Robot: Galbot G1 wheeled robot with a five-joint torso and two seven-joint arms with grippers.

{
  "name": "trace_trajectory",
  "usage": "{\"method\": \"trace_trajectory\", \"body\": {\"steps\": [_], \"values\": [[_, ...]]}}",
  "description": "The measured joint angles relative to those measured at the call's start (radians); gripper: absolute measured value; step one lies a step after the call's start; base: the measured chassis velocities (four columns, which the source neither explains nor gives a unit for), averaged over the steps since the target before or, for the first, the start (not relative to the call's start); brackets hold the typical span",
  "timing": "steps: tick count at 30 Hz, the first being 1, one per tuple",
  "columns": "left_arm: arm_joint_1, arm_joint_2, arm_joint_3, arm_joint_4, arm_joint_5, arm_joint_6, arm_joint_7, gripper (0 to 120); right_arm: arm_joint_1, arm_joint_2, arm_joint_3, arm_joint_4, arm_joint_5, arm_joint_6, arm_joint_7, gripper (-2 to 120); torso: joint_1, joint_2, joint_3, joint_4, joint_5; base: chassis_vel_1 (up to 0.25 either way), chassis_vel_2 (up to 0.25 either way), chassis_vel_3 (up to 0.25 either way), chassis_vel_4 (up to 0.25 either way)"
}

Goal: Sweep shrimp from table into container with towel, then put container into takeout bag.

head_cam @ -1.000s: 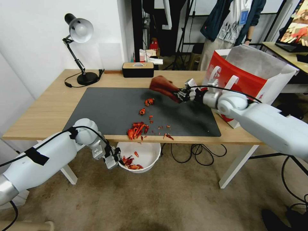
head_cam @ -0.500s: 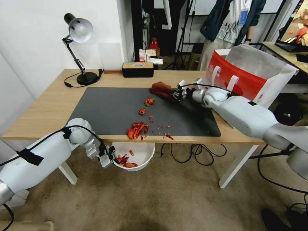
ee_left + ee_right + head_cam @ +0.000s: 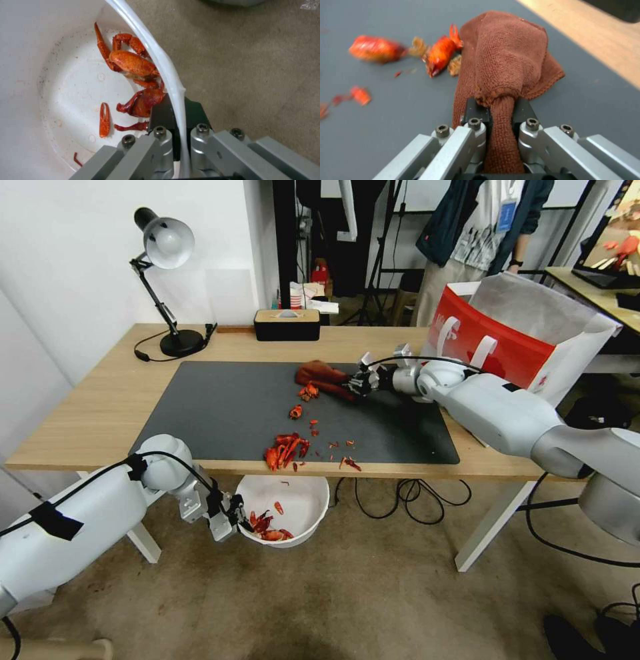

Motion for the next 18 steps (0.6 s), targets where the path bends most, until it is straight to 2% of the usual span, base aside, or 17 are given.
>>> {"method": "trace_trajectory", "body": {"steps": [2, 6, 18], "values": [[0.007, -0.004, -0.003, -0.016, 0.006, 0.005, -0.004, 0, 0.002, -0.047, -0.024, 0.046, -0.002, 0.007, -0.027, 5, 0.000, 0.000, 0.000, -0.0003, 0.0002, 0.000, 0.000, 0.000, 0.000], [0.016, -0.016, -0.003, -0.028, 0.017, 0.009, -0.007, 0, -0.001, -0.078, -0.044, 0.094, -0.002, 0.007, -0.030, 5, 0.000, 0.000, 0.000, 0.0003, 0.0002, 0.000, 0.000, 0.000, 0.000], [-0.004, -0.029, 0.002, -0.023, 0.021, 0.014, -0.012, 0, 0.003, -0.117, -0.091, 0.181, 0.000, 0.006, -0.033, 5, 0.000, 0.000, 0.000, -0.0002, 0.0000, 0.000, 0.000, 0.000, 0.000]]}}
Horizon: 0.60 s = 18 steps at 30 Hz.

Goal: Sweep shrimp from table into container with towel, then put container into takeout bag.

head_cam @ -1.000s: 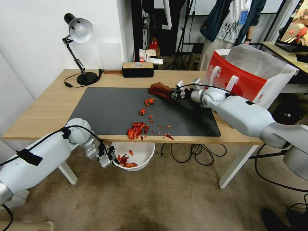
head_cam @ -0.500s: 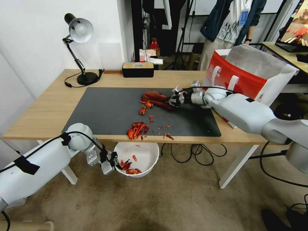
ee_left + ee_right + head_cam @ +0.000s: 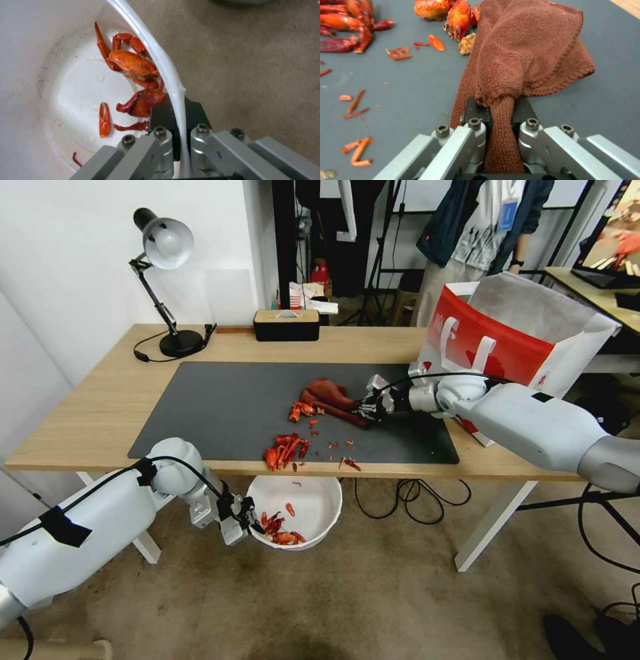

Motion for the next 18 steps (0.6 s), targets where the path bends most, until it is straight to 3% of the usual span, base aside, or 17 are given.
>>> {"method": "trace_trajectory", "body": {"steps": [10, 18], "values": [[-0.013, 0.006, -0.002, 0.018, -0.007, -0.001, -0.002, 0, 0.008, 0.019, -0.023, 0.026, 0.003, 0.000, 0.001, 5, 0.000, 0.000, 0.000, 0.0004, 0.0000, 0.000, 0.000, 0.000, 0.000], [-0.008, 0.020, -0.006, -0.001, -0.030, 0.007, -0.003, 0, 0.009, -0.011, -0.045, 0.086, 0.004, 0.000, 0.004, 5, 0.000, 0.000, 0.000, 0.0004, 0.0001, 0.000, 0.000, 0.000, 0.000]]}}
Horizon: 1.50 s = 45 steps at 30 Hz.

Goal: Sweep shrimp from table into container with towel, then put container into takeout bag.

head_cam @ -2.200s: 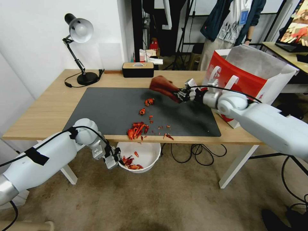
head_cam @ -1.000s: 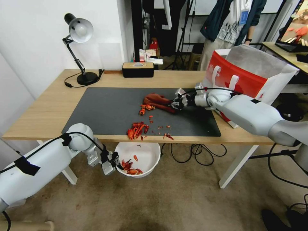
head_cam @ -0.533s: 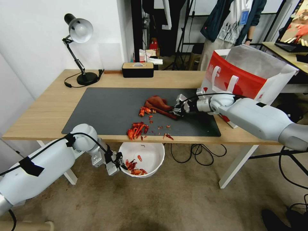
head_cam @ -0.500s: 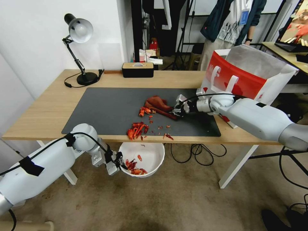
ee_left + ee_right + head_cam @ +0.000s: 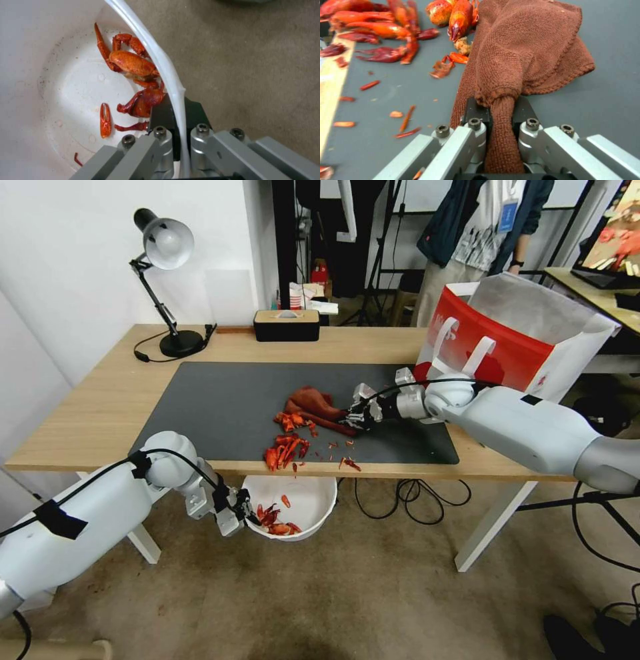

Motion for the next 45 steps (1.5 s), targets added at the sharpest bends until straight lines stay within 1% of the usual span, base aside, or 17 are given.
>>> {"method": "trace_trajectory", "body": {"steps": [8, 12, 14, 15, 17, 20, 23, 24, 26, 30, 33, 35, 36, 39, 40, 42, 45], "values": [[0.007, -0.004, 0.010, -0.024, -0.015, 0.018, -0.001, 0, -0.005, -0.049, -0.011, 0.068, 0.001, -0.003, 0.006, 5, 0.000, 0.000, 0.000, 0.0001, 0.0000, 0.000, 0.000, 0.000, 0.000], [0.006, -0.008, 0.020, -0.035, -0.019, 0.020, -0.001, 0, -0.013, -0.075, -0.012, 0.095, 0.002, -0.003, 0.013, 5, 0.000, 0.000, 0.000, 0.0000, 0.0000, 0.000, 0.000, 0.000, 0.000], [0.004, -0.011, 0.033, -0.058, -0.023, 0.031, -0.004, 0, -0.018, -0.091, -0.010, 0.111, 0.007, -0.004, 0.019, 5, 0.000, 0.000, 0.000, 0.0000, 0.0001, 0.000, 0.000, 0.000, 0.000], [0.004, -0.011, 0.033, -0.058, -0.023, 0.031, -0.004, 0, -0.018, -0.091, -0.010, 0.111, 0.007, -0.004, 0.019, 5, 0.000, 0.000, 0.000, 0.0000, 0.0001, 0.000, 0.000, 0.000, 0.000], [0.001, -0.021, 0.042, -0.070, -0.026, 0.041, -0.007, 0, -0.020, -0.105, -0.009, 0.121, 0.011, -0.005, 0.022, 5, 0.000, 0.000, 0.000, 0.0001, -0.0001, 0.000, 0.000, 0.000, 0.000], [-0.007, -0.029, 0.049, -0.069, -0.031, 0.047, -0.009, 0, -0.021, -0.113, -0.008, 0.126, 0.012, -0.006, 0.023, 5, 0.000, 0.000, 0.000, 0.0000, -0.0002, 0.000, 0.000, 0.000, 0.000], [-0.035, -0.041, 0.063, -0.041, -0.045, 0.054, -0.012, 0, -0.033, -0.126, 0.003, 0.136, 0.013, -0.007, 0.025, 5, 0.000, 0.000, 0.000, -0.0003, -0.0002, 0.000, 0.000, 0.000, 0.000], [-0.035, -0.041, 0.063, -0.041, -0.045, 0.054, -0.012, 0, -0.033, -0.126, 0.003, 0.136, 0.013, -0.007, 0.025, 5, 0.000, 0.000, 0.000, -0.0003, -0.0002, 0.000, 0.000, 0.000, 0.000], [-0.059, -0.042, 0.074, -0.007, -0.056, 0.054, -0.012, 0, -0.051, -0.131, 0.019, 0.137, 0.012, -0.007, 0.026, 5, 0.000, 0.000, 0.000, -0.0003, -0.0001, 0.000, 0.000, 0.000, 0.000], [-0.070, -0.039, 0.076, 0.015, -0.059, 0.051, -0.009, 0, -0.064, -0.132, 0.032, 0.137, 0.010, -0.007, 0.027, 5, 0.000, 0.000, 0.000, -0.0004, -0.0002, 0.000, 0.000, 0.000, 0.000], [-0.071, -0.027, 0.076, 0.030, -0.061, 0.045, -0.005, 0, -0.076, -0.130, 0.045, 0.134, 0.007, -0.007, 0.029, 5, 0.000, 0.000, 0.000, -0.0005, -0.0003, 0.000, 0.000, 0.000, 0.000], [-0.060, -0.008, 0.074, 0.036, -0.067, 0.040, -0.004, 0, -0.084, -0.117, 0.059, 0.119, 0.006, -0.007, 0.045, 5, 0.000, 0.000, 0.000, -0.0007, -0.0004, 0.000, 0.000, 0.000, 0.000], [-0.060, -0.008, 0.074, 0.036, -0.067, 0.040, -0.004, 0, -0.084, -0.117, 0.059, 0.119, 0.006, -0.007, 0.045, 5, 0.000, 0.000, 0.000, -0.0007, -0.0004, 0.000, 0.000, 0.000, 0.000], [-0.055, 0.005, 0.061, 0.045, -0.076, 0.038, -0.002, 0, -0.080, -0.085, 0.072, 0.080, 0.005, -0.007, 0.089, 5, 0.000, 0.000, 0.000, -0.0003, -0.0003, 0.000, 0.000, 0.000, 0.000], [-0.055, 0.005, 0.061, 0.045, -0.076, 0.038, -0.002, 0, -0.080, -0.085, 0.072, 0.080, 0.005, -0.007, 0.089, 5, 0.000, 0.000, 0.000, -0.0003, -0.0003, 0.000, 0.000, 0.000, 0.000], [-0.057, 0.016, 0.046, 0.056, -0.080, 0.034, 0.002, 0, -0.068, -0.055, 0.070, 0.055, 0.020, -0.022, 0.121, 5, 0.000, 0.000, 0.001, -0.0006, -0.0003, 0.000, 0.000, 0.000, 0.000], [-0.057, 0.027, 0.033, 0.061, -0.087, 0.032, 0.003, 0, -0.056, -0.032, 0.060, 0.037, 0.024, -0.030, 0.134, 5, 0.000, -0.001, 0.001, -0.0006, -0.0002, 0.000, 0.000, 0.000, 0.000]]}}
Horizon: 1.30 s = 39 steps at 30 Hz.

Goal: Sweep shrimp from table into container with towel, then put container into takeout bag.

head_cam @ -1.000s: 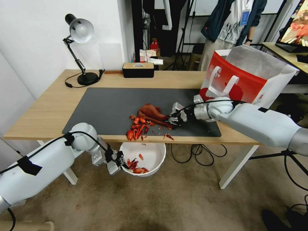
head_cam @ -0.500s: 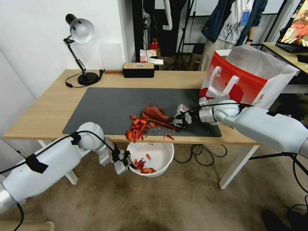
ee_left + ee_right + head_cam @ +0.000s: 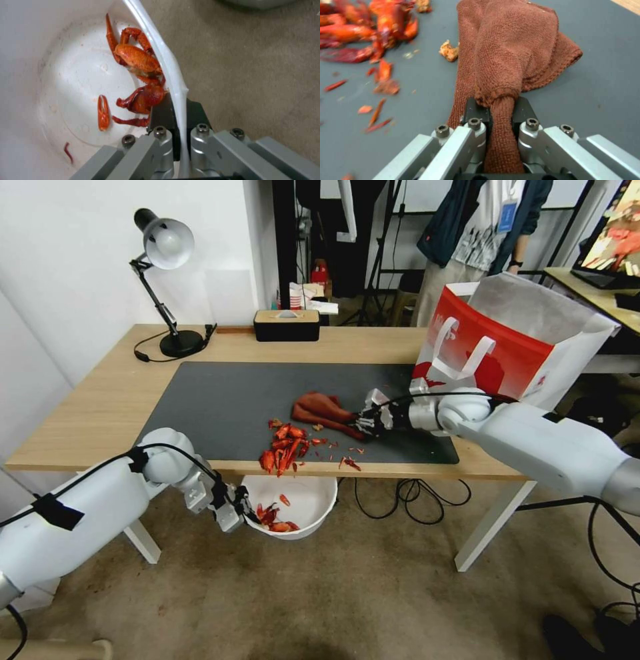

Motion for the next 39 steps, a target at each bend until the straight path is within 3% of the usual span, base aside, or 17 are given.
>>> {"method": "trace_trajectory", "body": {"steps": [10, 19, 24, 34, 39], "values": [[0.040, 0.057, -0.052, -0.021, -0.021, -0.009, 0.001, 0, 0.022, 0.080, -0.050, -0.001, 0.016, -0.006, -0.007, 5, 0.000, 0.000, 0.000, 0.0005, 0.0003, 0.000, 0.000, 0.000, 0.000], [0.088, 0.113, -0.096, -0.082, -0.038, -0.004, 0.002, 0, 0.034, 0.032, -0.097, 0.104, 0.018, -0.006, -0.033, 5, 0.000, 0.000, 0.000, 0.0007, 0.0002, 0.000, 0.000, 0.000, 0.000], [0.087, 0.127, -0.100, -0.110, -0.044, -0.001, 0.002, 0, 0.039, 0.023, -0.104, 0.121, 0.019, -0.006, -0.034, 5, 0.000, 0.000, 0.000, 0.0004, 0.0002, 0.000, 0.000, 0.000, 0.000], [0.093, 0.158, -0.106, -0.280, -0.062, 0.046, -0.003, 0, 0.074, 0.046, -0.142, 0.140, 0.030, -0.017, -0.037, 5, 0.000, 0.000, 0.000, 0.0006, 0.0000, 0.000, 0.000, 0.000, 0.000], [0.089, 0.154, -0.105, -0.279, -0.072, 0.055, -0.007, 0, 0.087, 0.049, -0.155, 0.144, 0.034, -0.018, -0.036, 5, 0.000, 0.000, 0.000, 0.0006, 0.0000, 0.000, 0.000, 0.000, 0.000]]}}
